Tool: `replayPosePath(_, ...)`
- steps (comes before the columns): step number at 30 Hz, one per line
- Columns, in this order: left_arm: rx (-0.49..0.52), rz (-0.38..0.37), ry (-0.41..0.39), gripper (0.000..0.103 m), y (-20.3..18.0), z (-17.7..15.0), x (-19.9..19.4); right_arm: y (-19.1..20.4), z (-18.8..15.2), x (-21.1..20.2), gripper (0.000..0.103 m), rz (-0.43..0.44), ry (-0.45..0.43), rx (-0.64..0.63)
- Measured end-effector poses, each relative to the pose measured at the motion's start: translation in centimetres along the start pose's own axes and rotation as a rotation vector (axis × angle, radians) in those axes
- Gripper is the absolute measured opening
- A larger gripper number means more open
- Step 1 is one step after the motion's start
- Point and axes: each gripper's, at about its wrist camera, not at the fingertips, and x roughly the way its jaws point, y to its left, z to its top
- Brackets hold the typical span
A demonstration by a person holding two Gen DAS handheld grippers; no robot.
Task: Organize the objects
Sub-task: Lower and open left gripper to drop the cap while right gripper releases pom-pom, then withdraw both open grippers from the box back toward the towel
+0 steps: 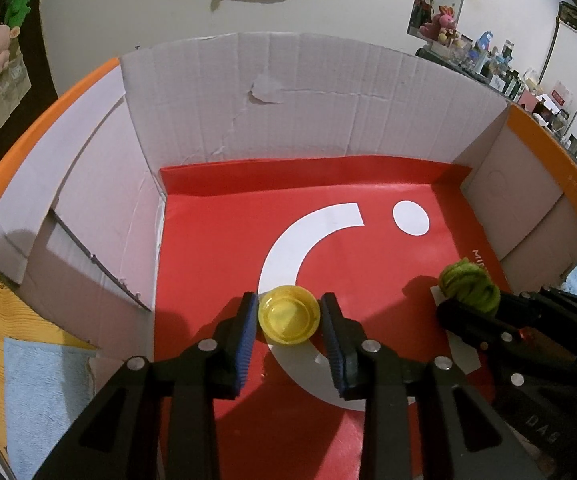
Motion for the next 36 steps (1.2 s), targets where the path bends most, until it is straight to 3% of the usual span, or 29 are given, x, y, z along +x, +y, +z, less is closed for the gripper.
replayPosePath(3,-0.004,0.001,-0.004,0.044,-0.1,0.2,-0.1,0.1,0.0,-0.1,0.025,-0.005,0.000,-0.005)
replayPosePath(8,-0.011,0.005,-0.011,0.045,-0.1,0.2,-0.2,0.3,0.1,0.0,0.026,-0.007,-0.001,-0.005)
replayPosePath(10,-0.016,0.004,-0.015,0.046,-0.1,0.2,-0.3,0.3,0.0,-0.1,0.031,-0.006,-0.002,-0.005)
replayPosePath(12,-0.022,0.005,-0.020,0.052,-0.1,0.2,-0.4,0.3,0.0,-0.4,0.048,0.001,-0.007,-0.005)
replayPosePath(14,-0.022,0.005,-0.032,0.056,0.0,0.3,-0.7,0.6,0.0,-0.8,0.048,0.009,-0.015,-0.012)
replayPosePath(23,-0.015,0.032,-0.059,0.057,-0.1,0.3,-1.5,0.9,0.2,-1.6,0.048,0.002,-0.045,-0.011)
replayPosePath(27,-0.015,0.045,-0.085,0.073,-0.3,0.4,-2.1,1.5,0.3,-1.8,0.053,0.005,-0.057,-0.018)
replayPosePath(31,-0.010,0.054,-0.103,0.074,-0.5,0.3,-2.8,1.7,0.1,-2.2,0.056,0.004,-0.072,-0.024)
replayPosePath(33,-0.010,0.054,-0.108,0.080,-0.5,0.2,-3.1,1.9,0.1,-2.4,0.065,0.006,-0.079,-0.026)
replayPosePath(36,-0.006,0.061,-0.124,0.081,-0.6,0.0,-3.7,2.3,0.0,-2.8,0.067,0.003,-0.095,-0.037)
